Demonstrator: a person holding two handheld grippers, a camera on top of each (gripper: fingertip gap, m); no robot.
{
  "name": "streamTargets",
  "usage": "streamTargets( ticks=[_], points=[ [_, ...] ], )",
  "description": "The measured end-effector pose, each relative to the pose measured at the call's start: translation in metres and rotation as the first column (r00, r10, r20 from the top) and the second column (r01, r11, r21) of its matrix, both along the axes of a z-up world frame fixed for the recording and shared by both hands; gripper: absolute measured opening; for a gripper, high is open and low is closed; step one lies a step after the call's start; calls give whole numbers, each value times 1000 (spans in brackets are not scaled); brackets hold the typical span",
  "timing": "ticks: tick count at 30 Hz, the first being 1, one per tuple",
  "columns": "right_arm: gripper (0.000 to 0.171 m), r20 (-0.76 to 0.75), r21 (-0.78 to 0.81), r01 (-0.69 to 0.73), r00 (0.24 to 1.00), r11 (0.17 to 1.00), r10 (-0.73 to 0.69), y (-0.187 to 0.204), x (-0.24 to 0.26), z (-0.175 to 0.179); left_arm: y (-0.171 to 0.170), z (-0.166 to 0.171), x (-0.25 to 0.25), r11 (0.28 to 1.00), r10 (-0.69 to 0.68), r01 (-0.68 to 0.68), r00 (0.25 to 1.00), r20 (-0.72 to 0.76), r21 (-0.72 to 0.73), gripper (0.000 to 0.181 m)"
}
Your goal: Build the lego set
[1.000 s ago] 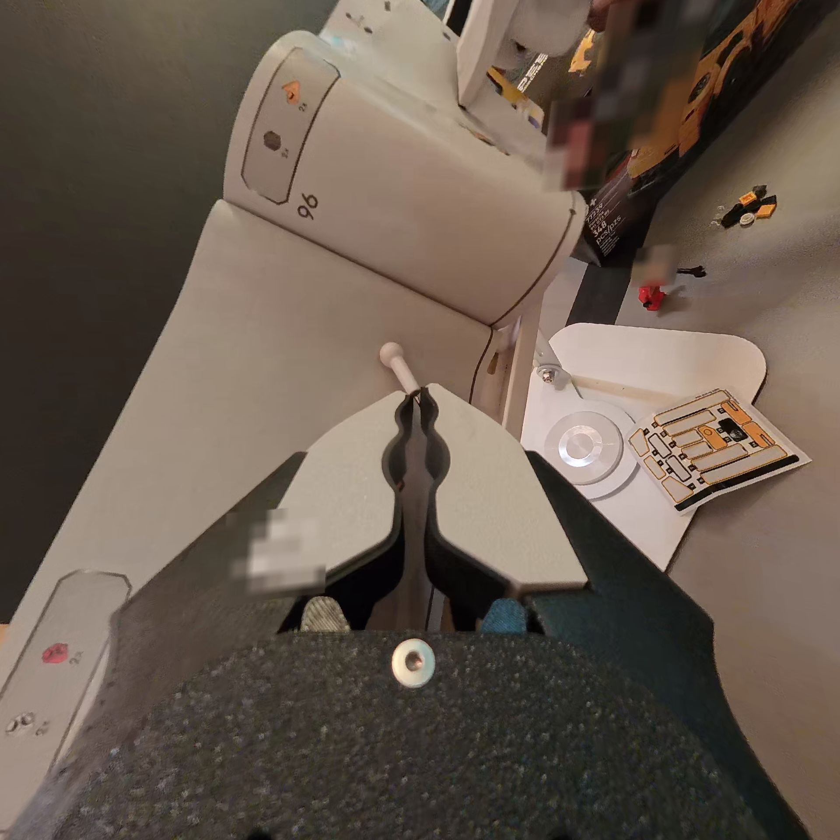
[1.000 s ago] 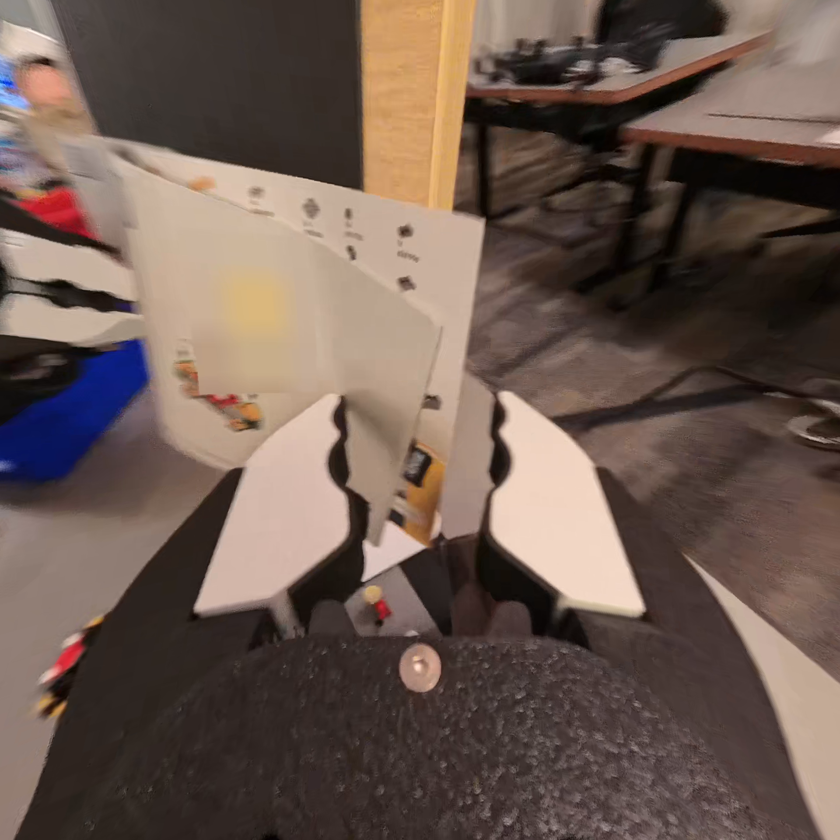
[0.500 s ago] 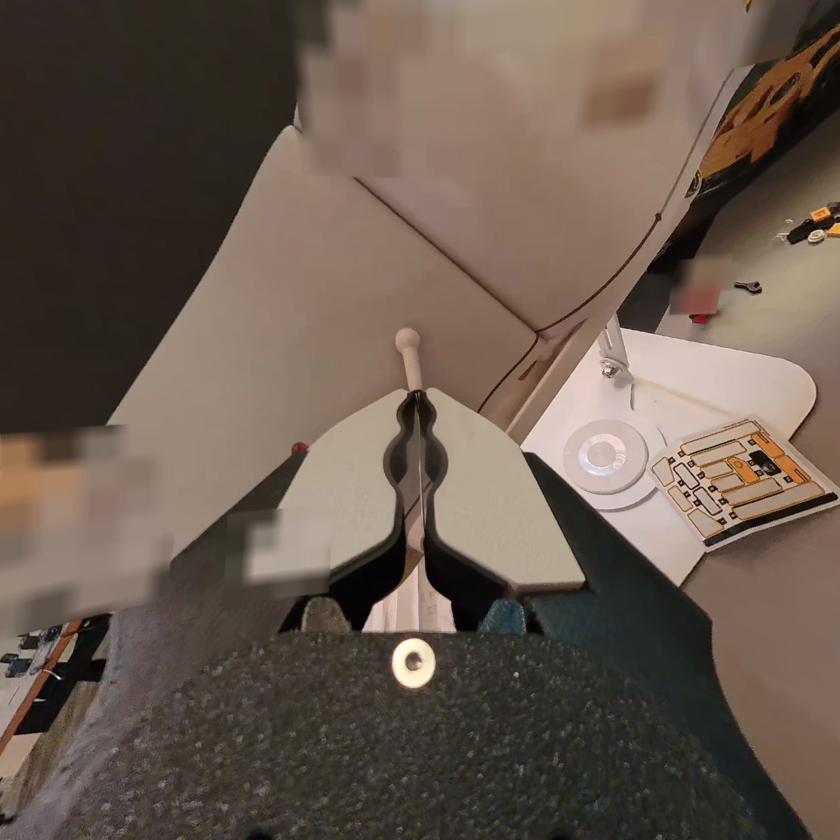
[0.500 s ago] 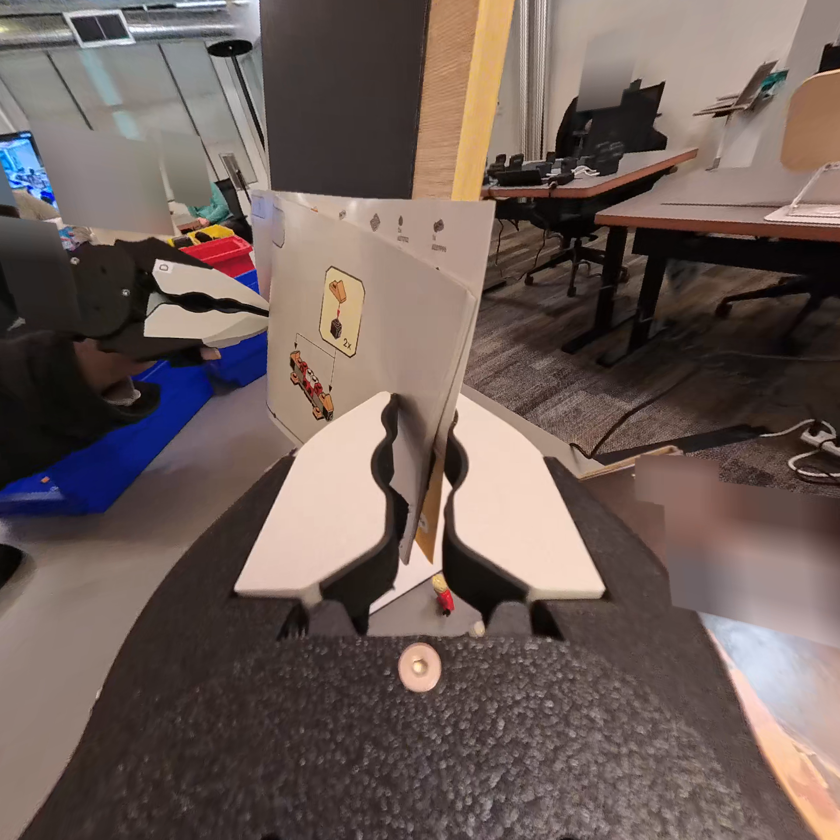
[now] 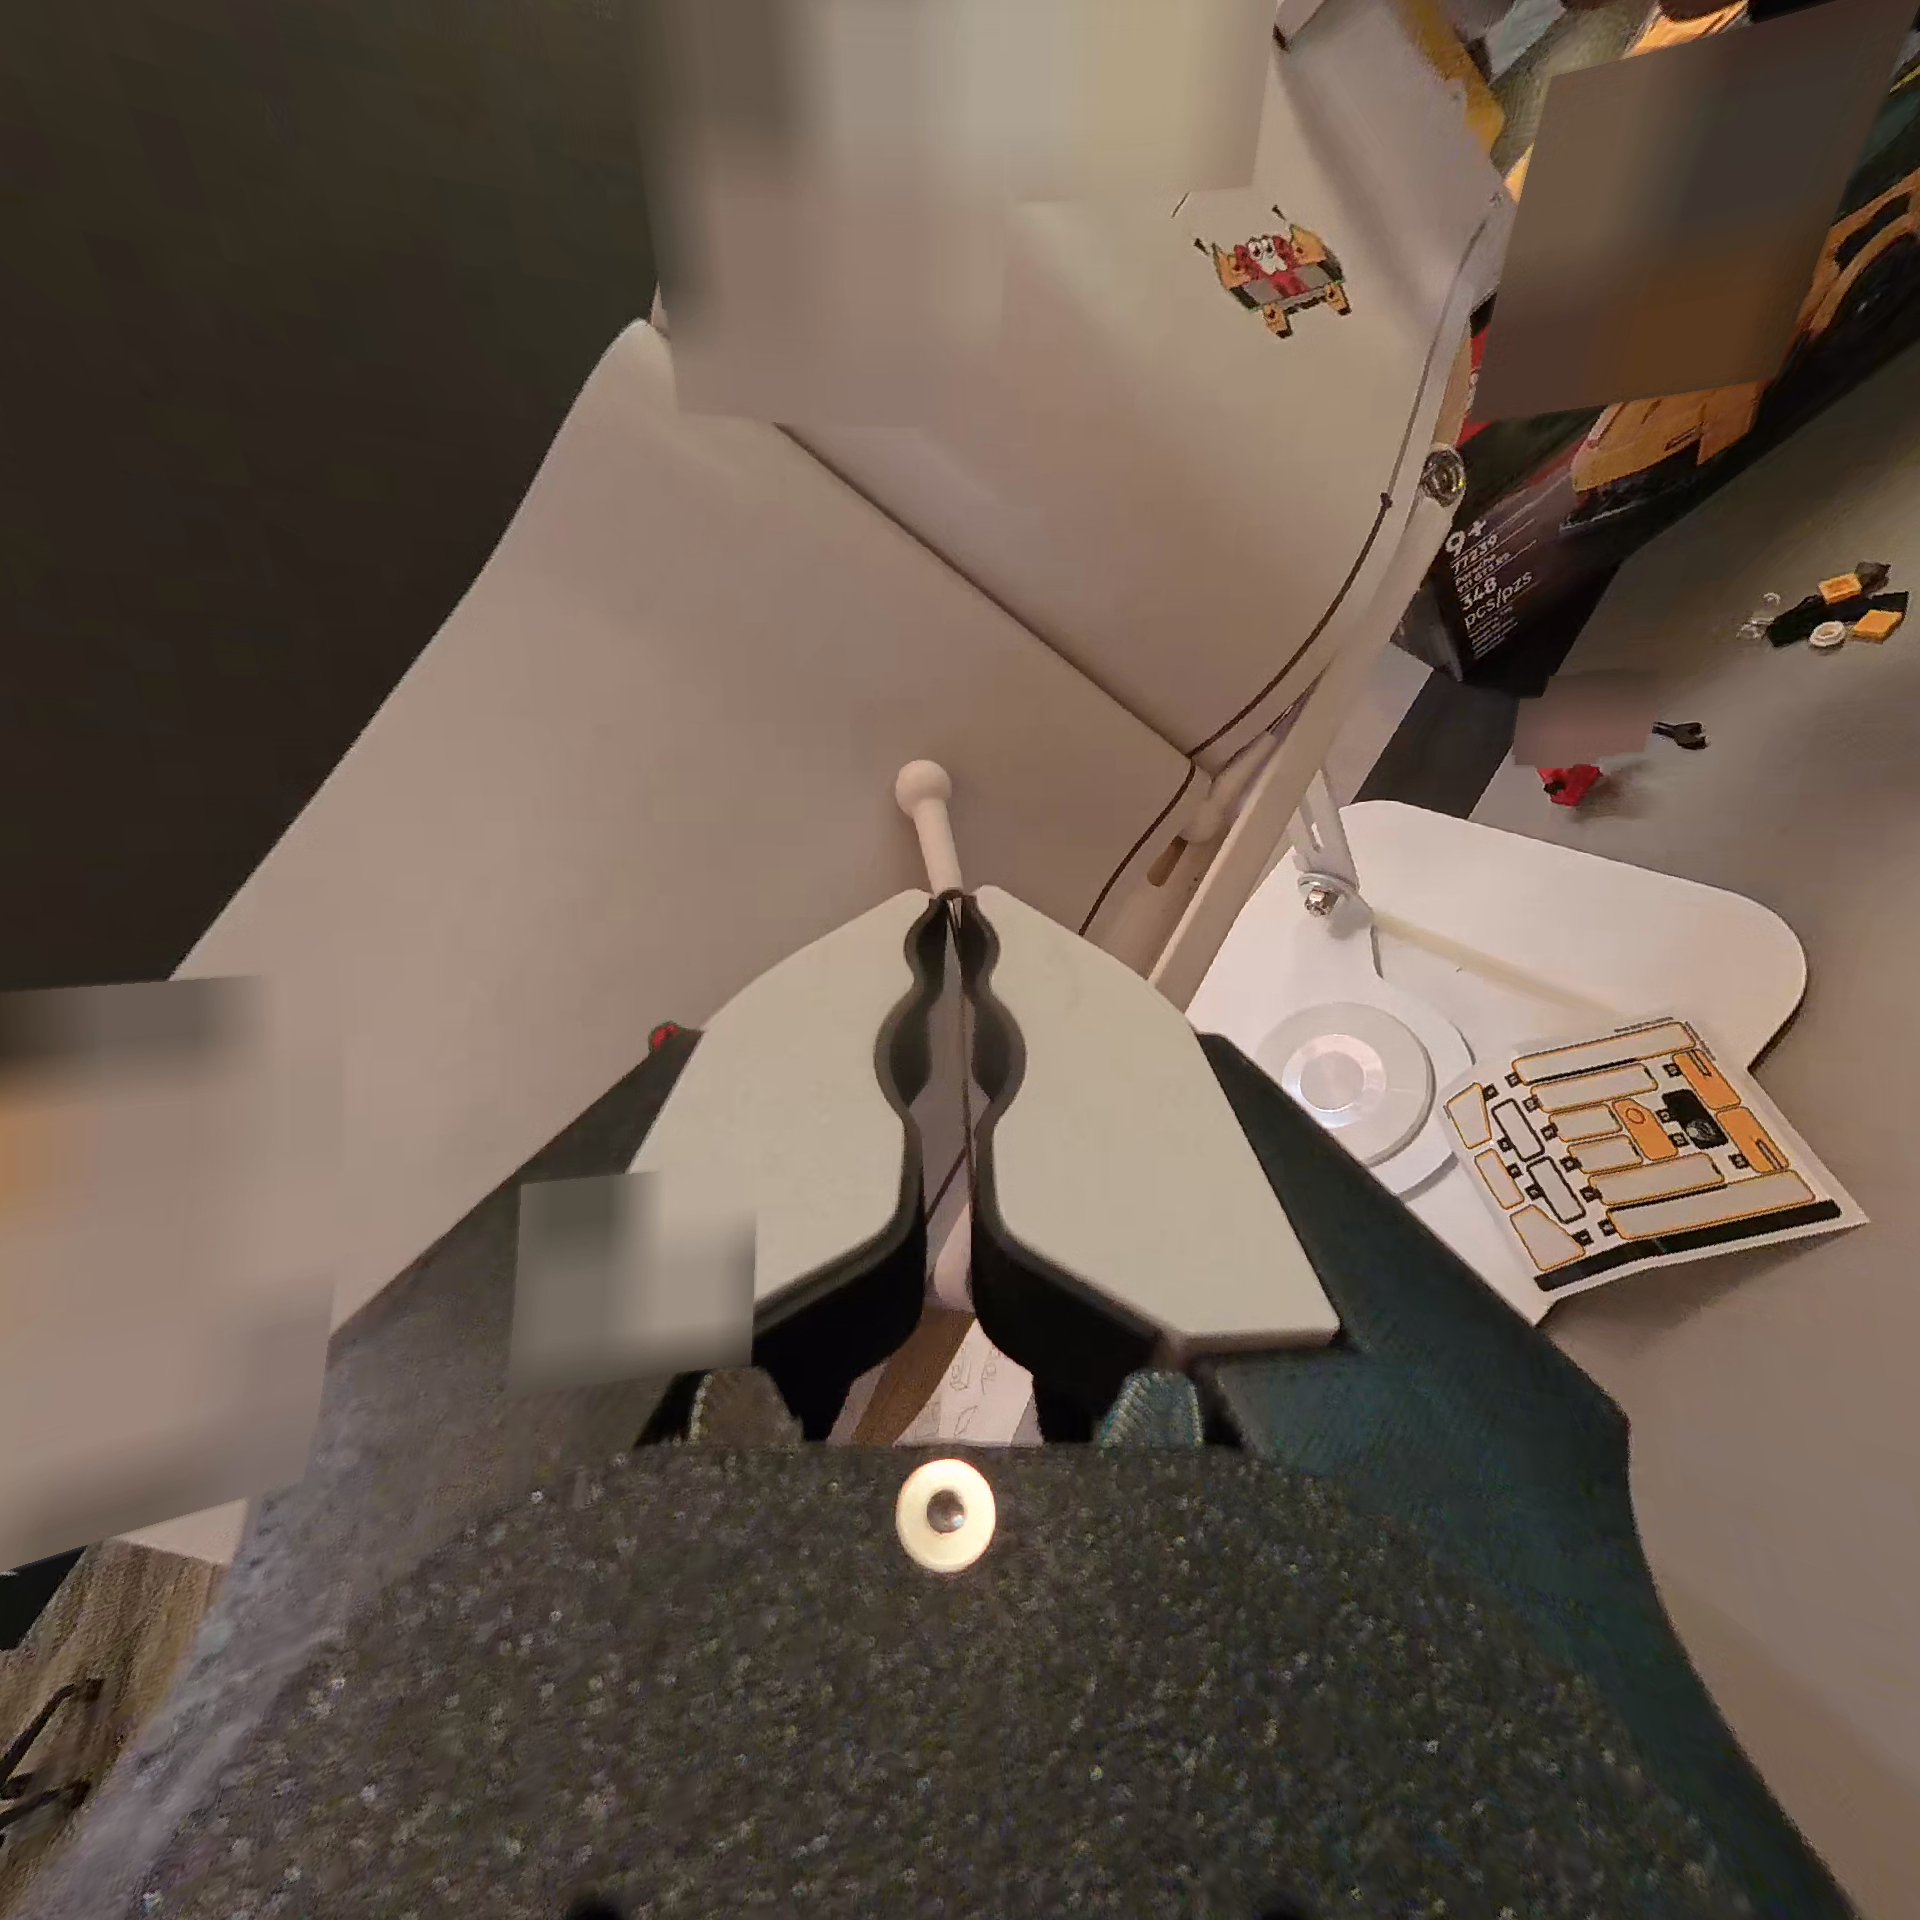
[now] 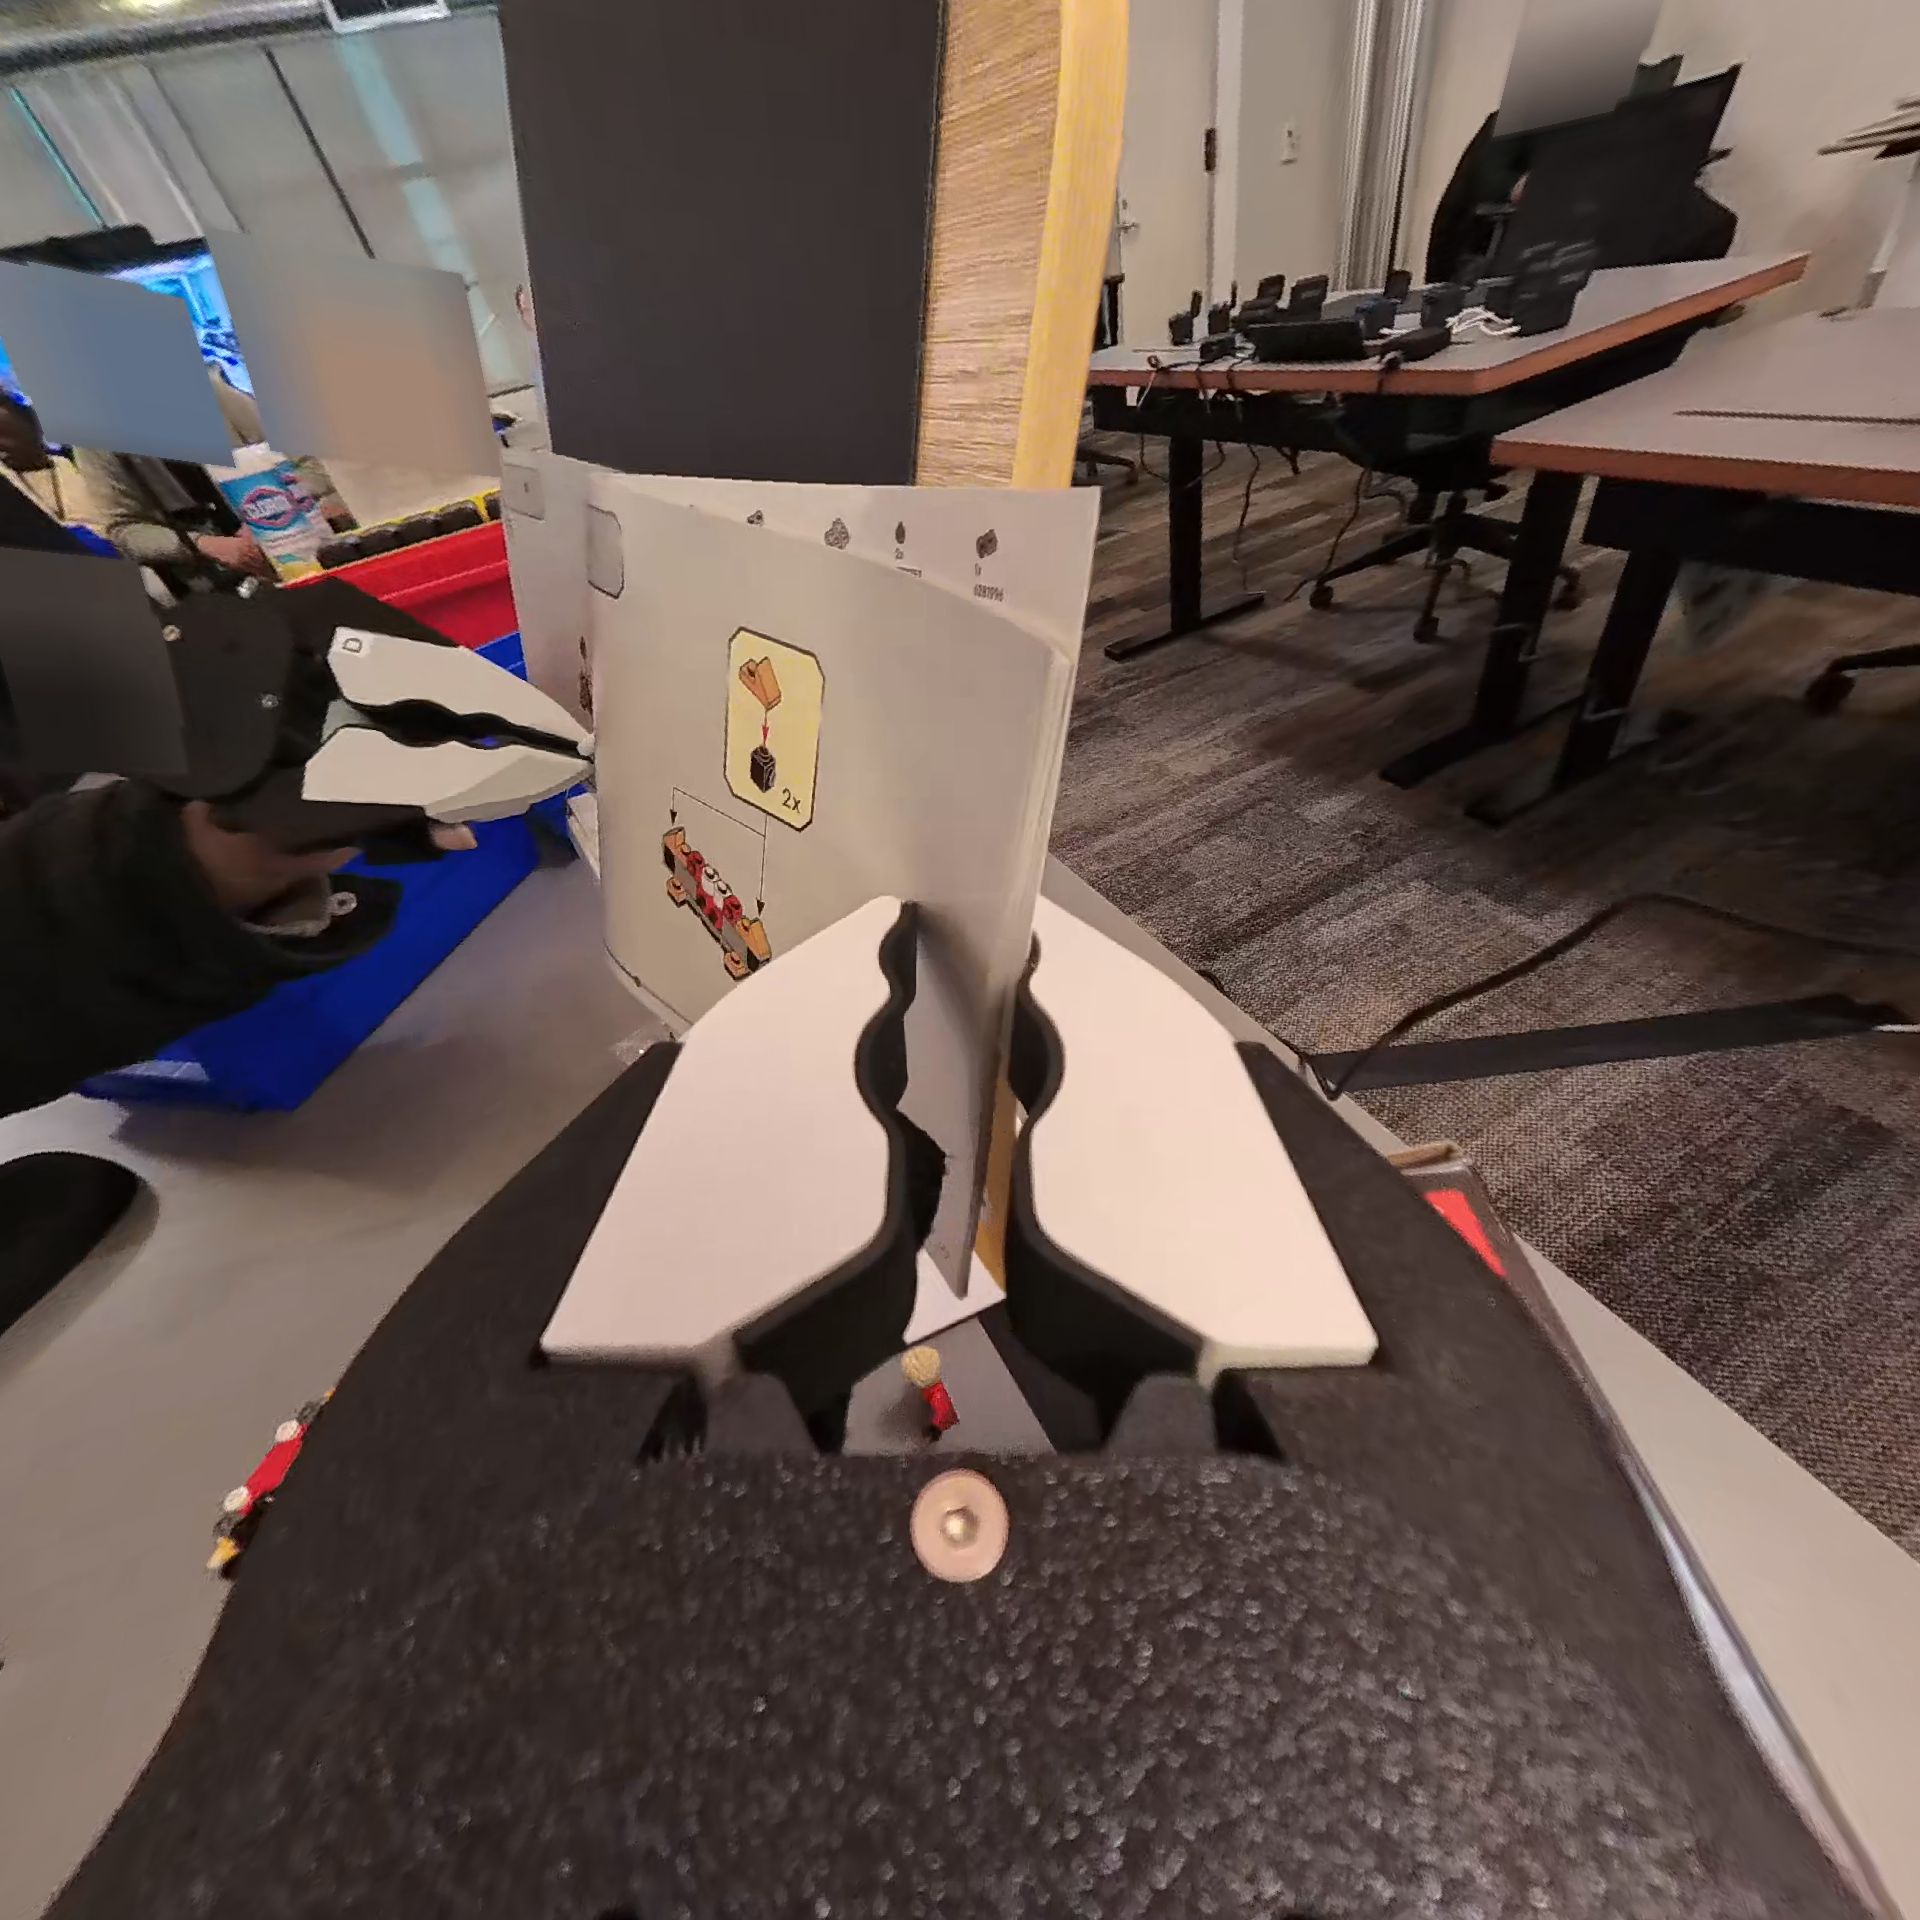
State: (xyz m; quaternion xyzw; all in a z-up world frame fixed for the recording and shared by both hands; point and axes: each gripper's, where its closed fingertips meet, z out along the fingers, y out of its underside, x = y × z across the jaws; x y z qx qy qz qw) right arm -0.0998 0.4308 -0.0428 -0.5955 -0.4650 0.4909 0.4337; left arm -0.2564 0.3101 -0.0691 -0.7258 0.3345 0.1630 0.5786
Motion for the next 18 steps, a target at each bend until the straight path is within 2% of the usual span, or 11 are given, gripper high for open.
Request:
streamTargets(
  ticks=[10,18],
  points=[
    [12,-38,50,23,999,998,-21,-32,18,-1,2,-1,-7,1000,23,-23,1000,12,-2,1],
    [13,-34,71,48,998,996,-45,-31,18,0,2,-1,-7,1000,31,-31,999,29,-3,1]
  ],
)
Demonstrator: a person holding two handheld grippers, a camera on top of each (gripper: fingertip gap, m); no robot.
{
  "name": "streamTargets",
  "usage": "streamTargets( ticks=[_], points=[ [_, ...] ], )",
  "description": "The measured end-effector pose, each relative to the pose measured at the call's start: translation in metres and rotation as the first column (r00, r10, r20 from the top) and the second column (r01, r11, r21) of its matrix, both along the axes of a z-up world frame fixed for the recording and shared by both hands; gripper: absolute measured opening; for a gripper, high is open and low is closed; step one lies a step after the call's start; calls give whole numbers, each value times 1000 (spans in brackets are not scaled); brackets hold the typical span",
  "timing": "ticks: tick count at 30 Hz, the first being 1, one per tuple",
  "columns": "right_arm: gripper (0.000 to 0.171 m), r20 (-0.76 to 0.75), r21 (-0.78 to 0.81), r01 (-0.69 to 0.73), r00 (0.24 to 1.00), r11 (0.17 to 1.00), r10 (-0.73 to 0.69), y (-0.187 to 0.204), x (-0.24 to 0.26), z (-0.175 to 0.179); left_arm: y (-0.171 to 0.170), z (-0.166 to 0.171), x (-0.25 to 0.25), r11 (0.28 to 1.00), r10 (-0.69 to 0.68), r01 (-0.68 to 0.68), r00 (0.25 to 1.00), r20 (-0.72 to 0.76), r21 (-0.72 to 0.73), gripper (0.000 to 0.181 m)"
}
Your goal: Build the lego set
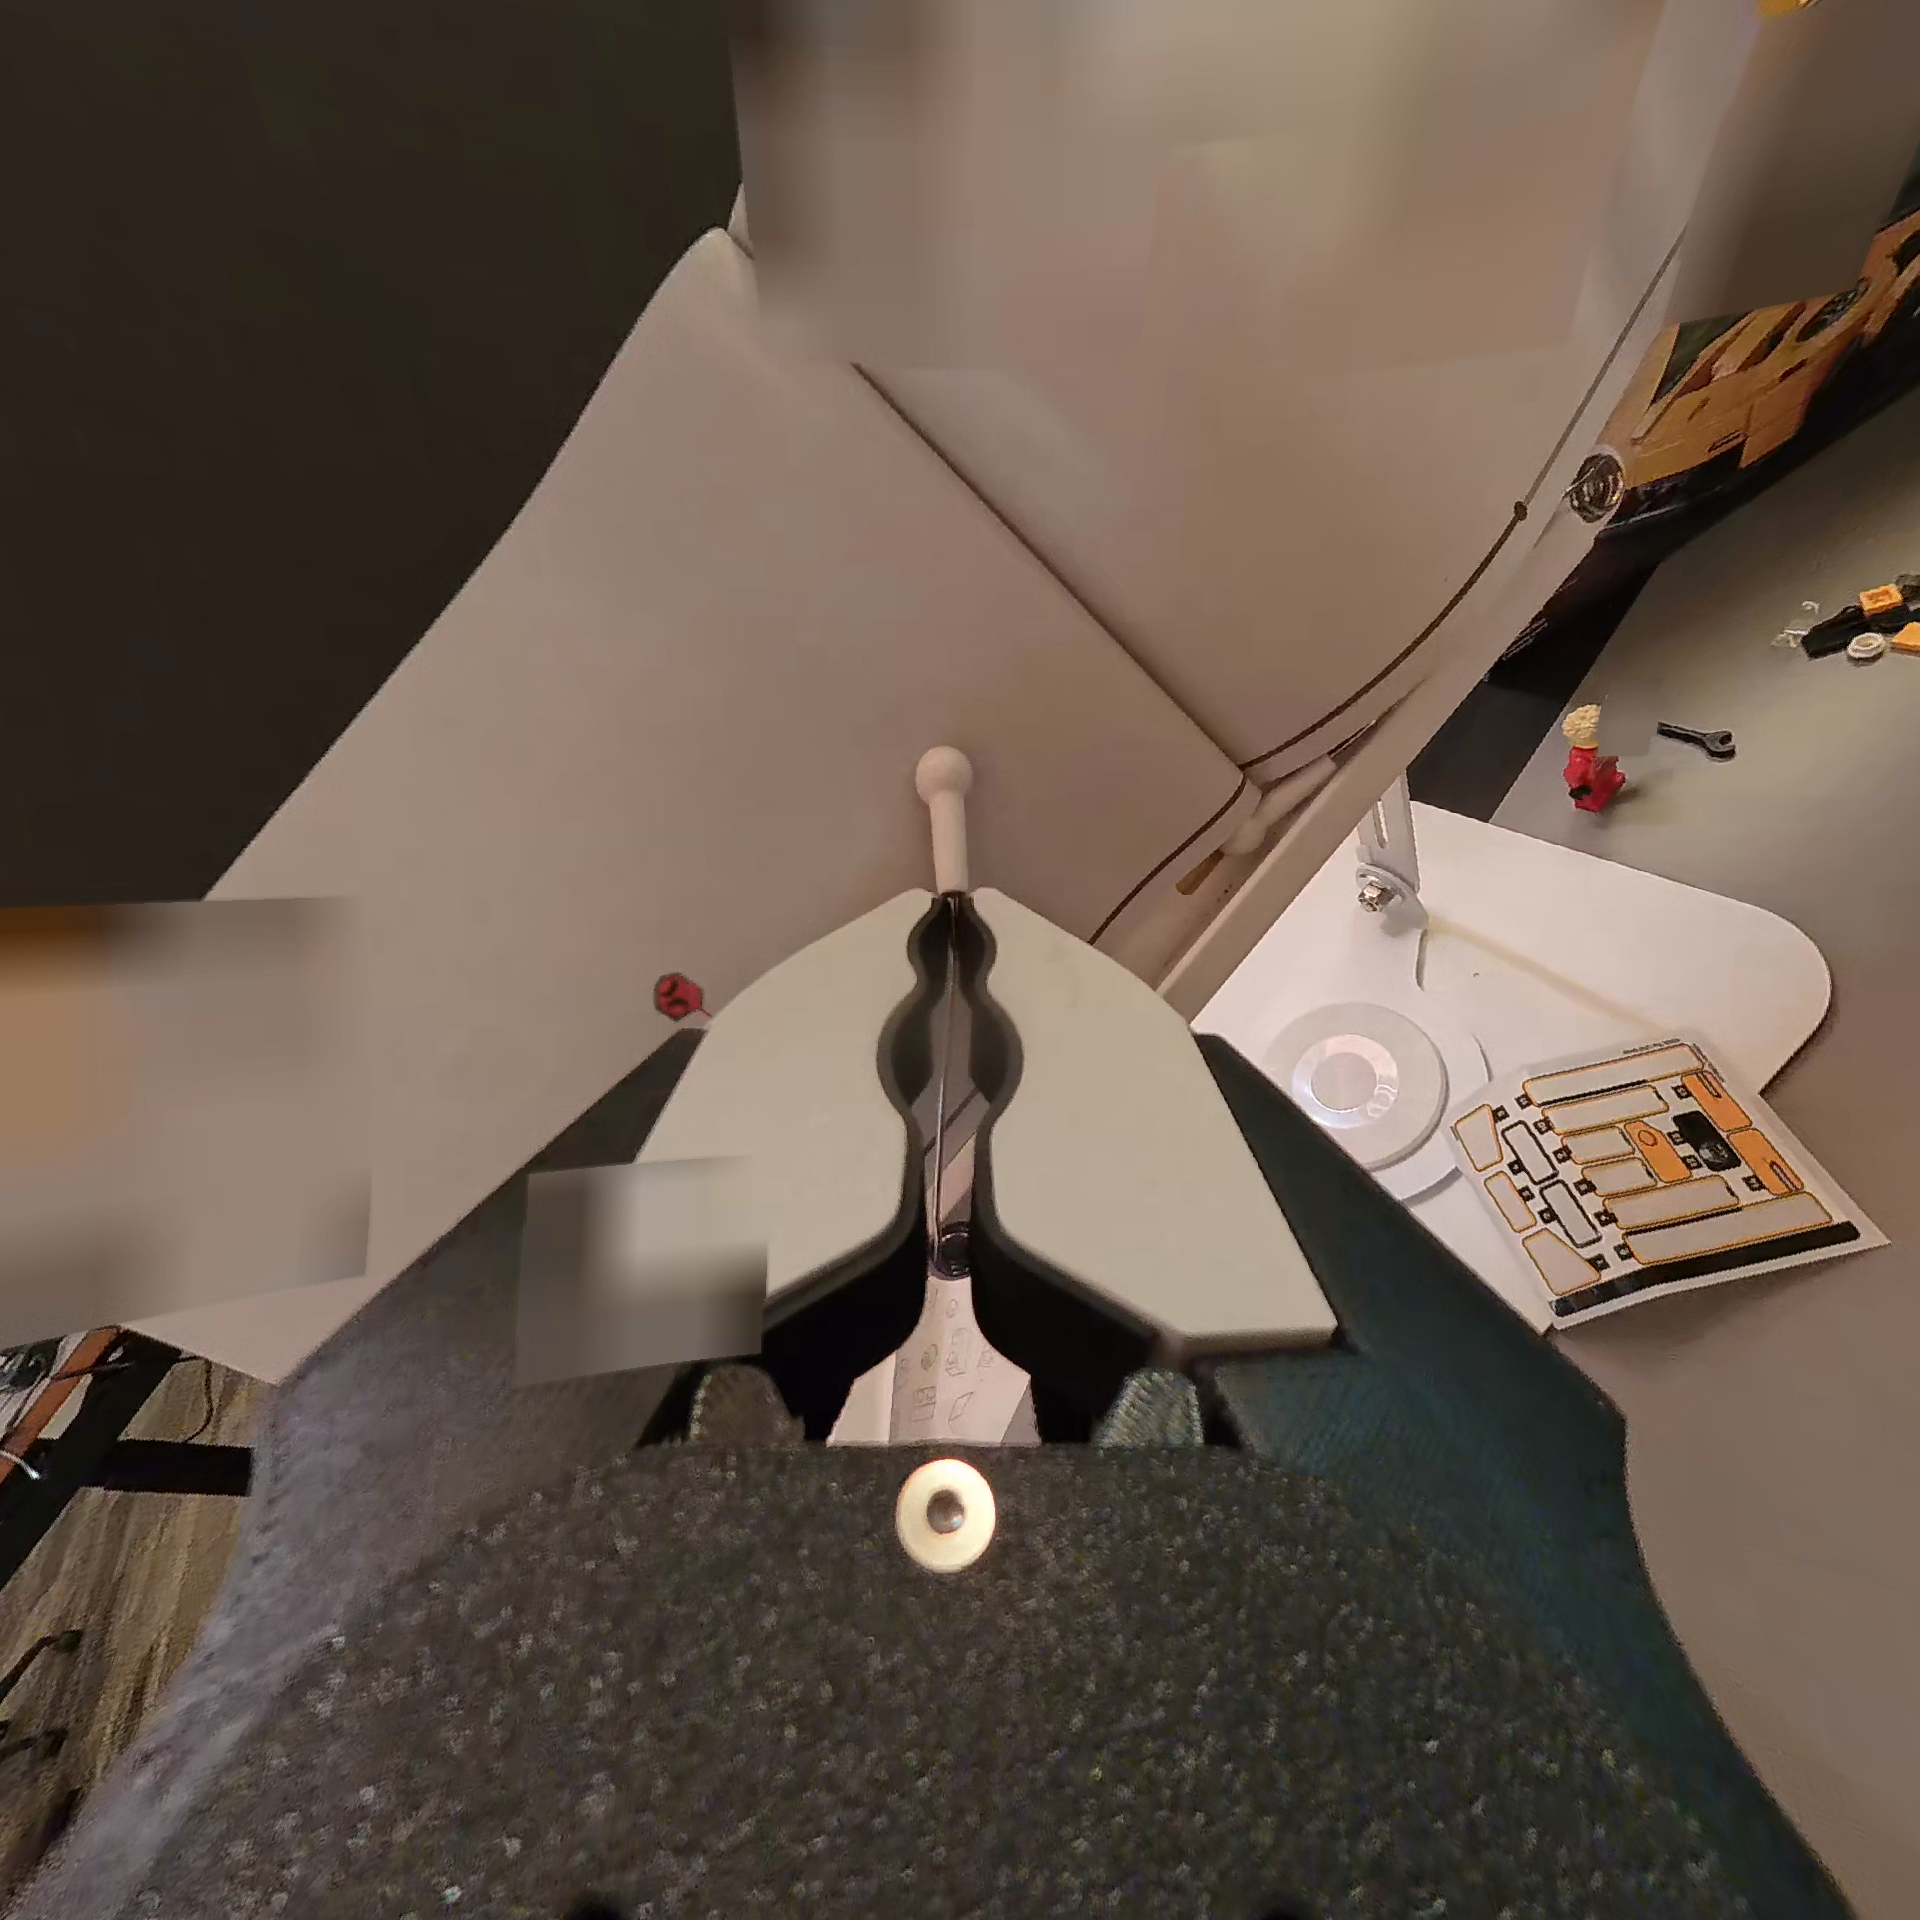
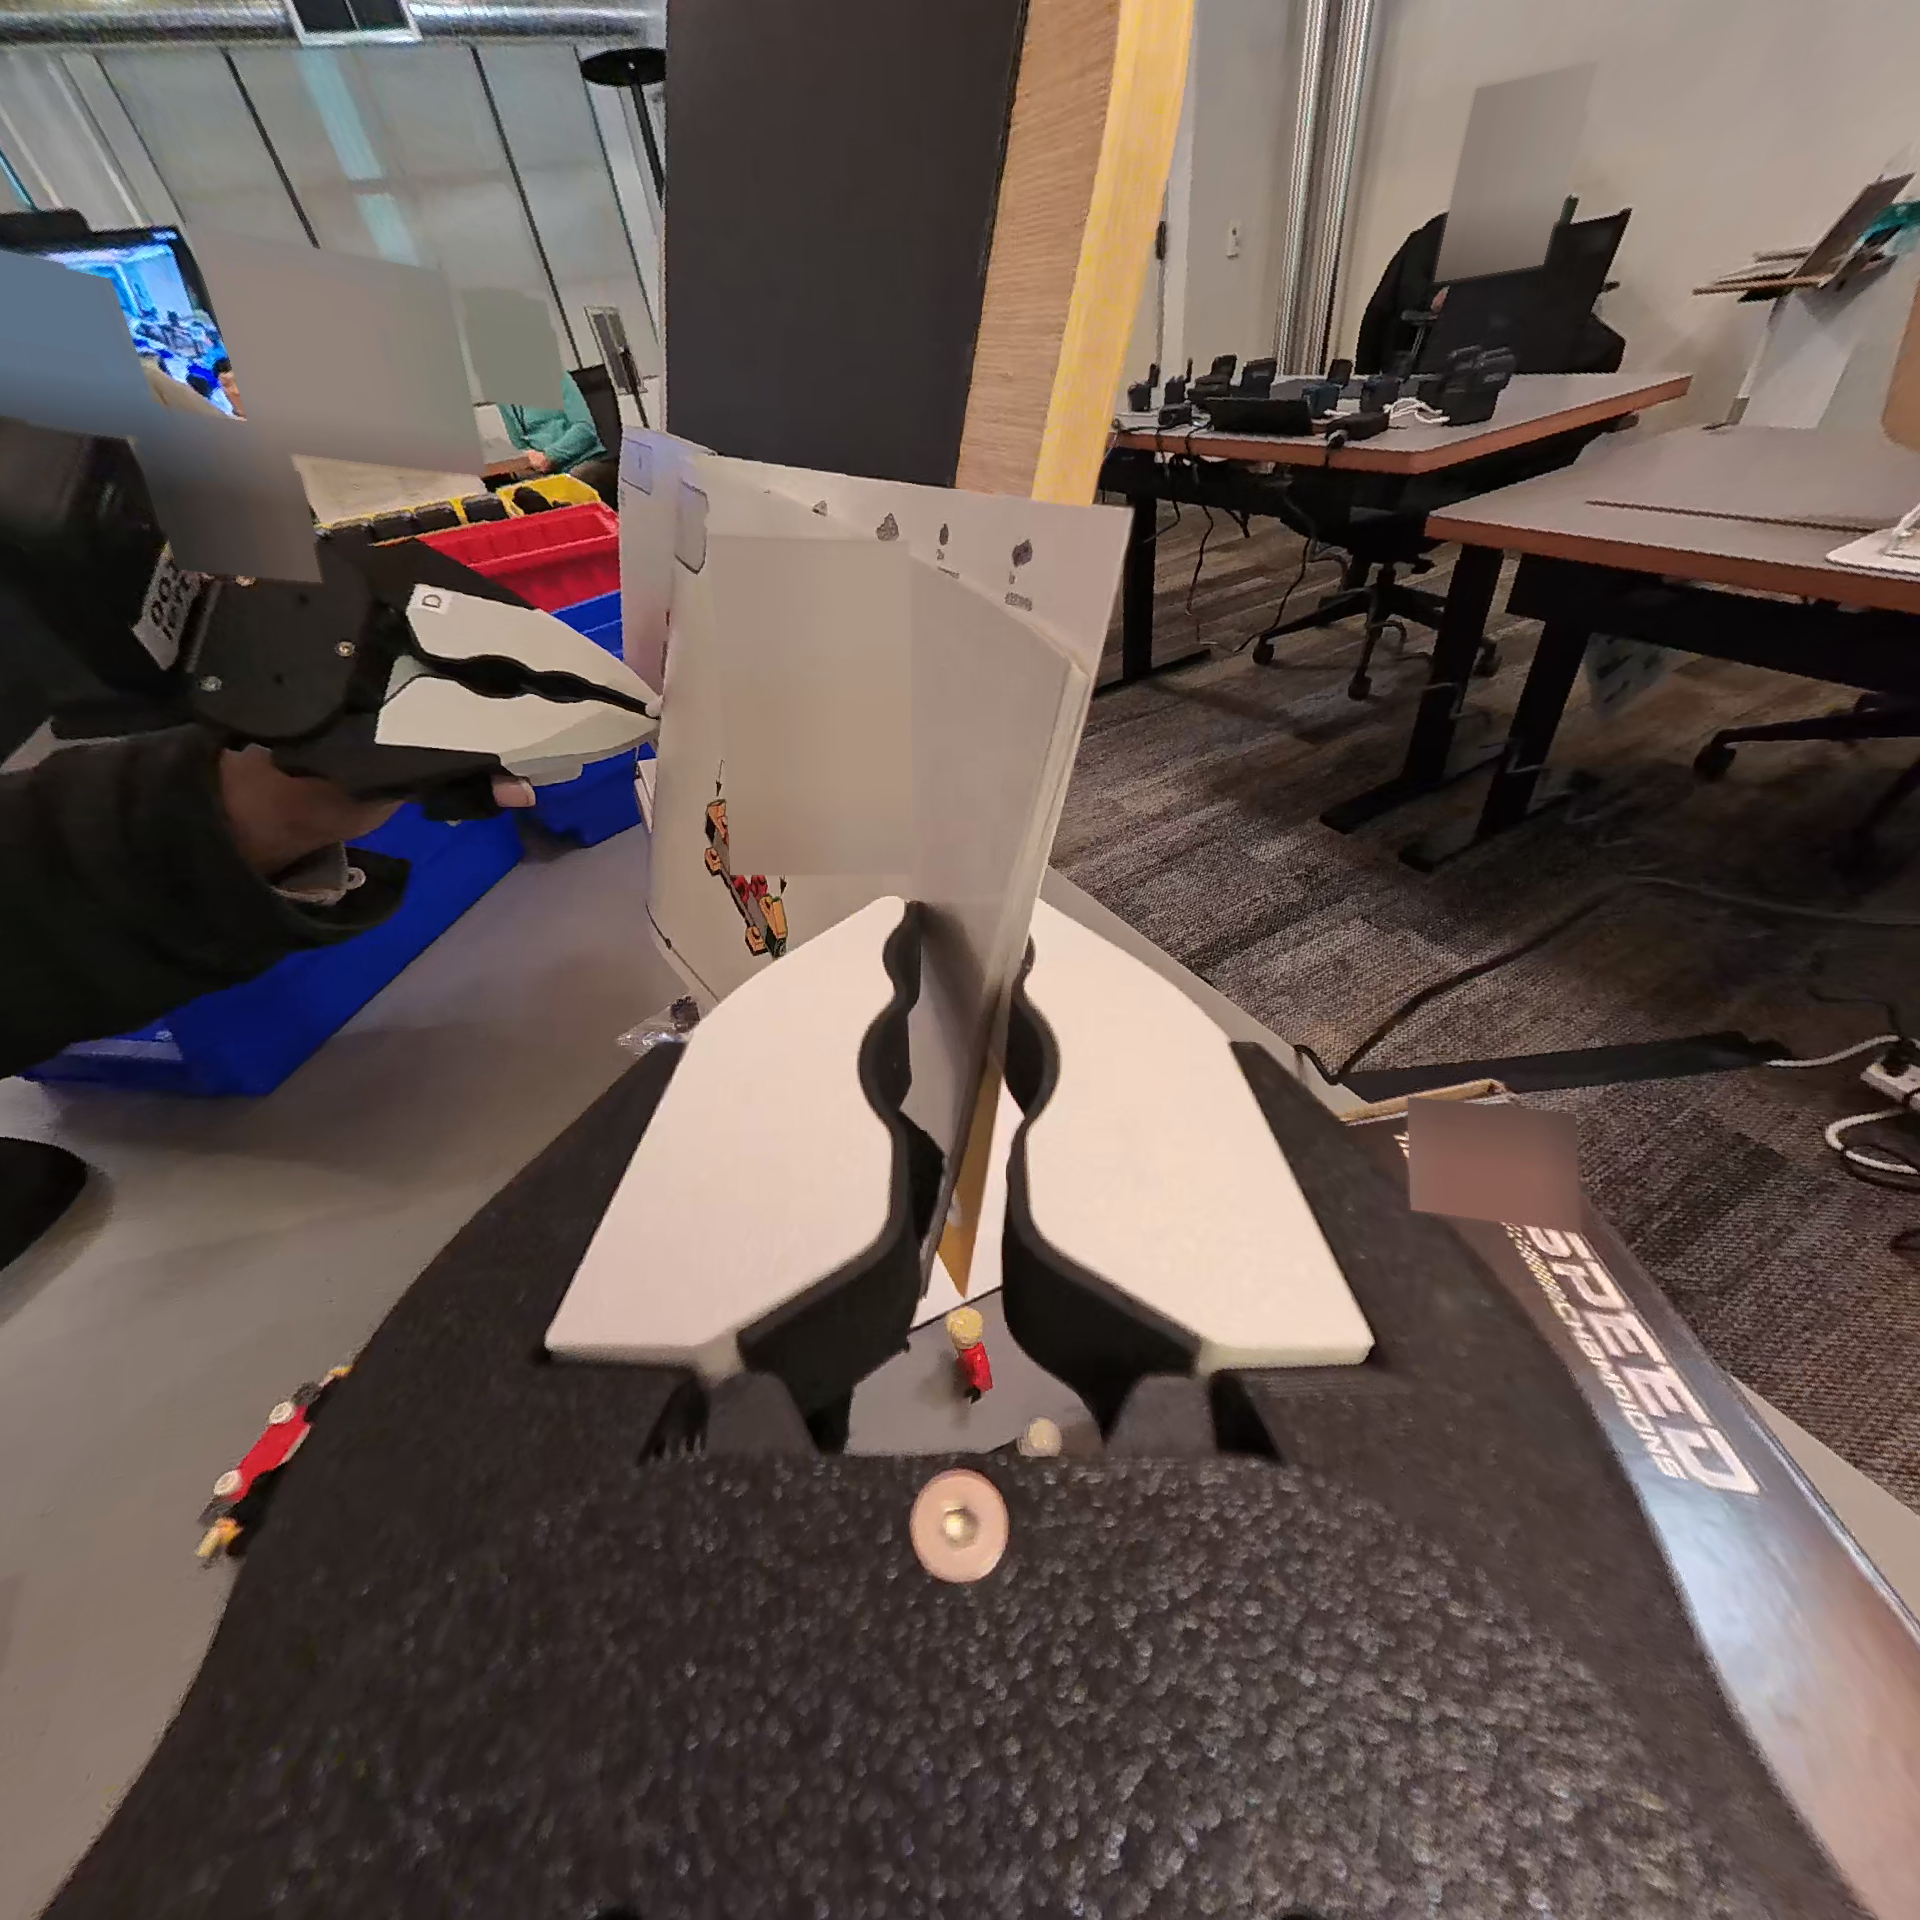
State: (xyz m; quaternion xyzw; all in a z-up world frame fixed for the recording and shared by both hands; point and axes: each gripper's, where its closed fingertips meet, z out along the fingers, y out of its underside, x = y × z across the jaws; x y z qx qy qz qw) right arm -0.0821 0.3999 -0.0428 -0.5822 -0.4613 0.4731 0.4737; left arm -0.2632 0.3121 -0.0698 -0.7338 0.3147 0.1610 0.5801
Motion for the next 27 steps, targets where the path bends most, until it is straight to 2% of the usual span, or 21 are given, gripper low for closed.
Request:
streamTargets(
  ticks=[6,17,22,25,27],
  points=[
    [11,13,-43,-28,1000,999,29,15,-4,1,1,-1,3,1000,5,-5,1000,-1,-2,1],
    [12,30,-19,21,999,1000,-20,21,-6,0,-1,0,5,1000,-1,1,1000,-6,1,1],
    [20,21,-21,48,999,999,-47,21,-2,1,-3,-1,4,997,72,-72,994,-86,5,1],
    [23,-30,-7,100,995,995,-100,21,8,10,-5,0,4,991,122,-126,988,-97,-33,1],
    [27,-33,42,197,980,979,-196,23,22,16,-9,4,3,989,141,-144,985,-97,-24,2]
  ],
)
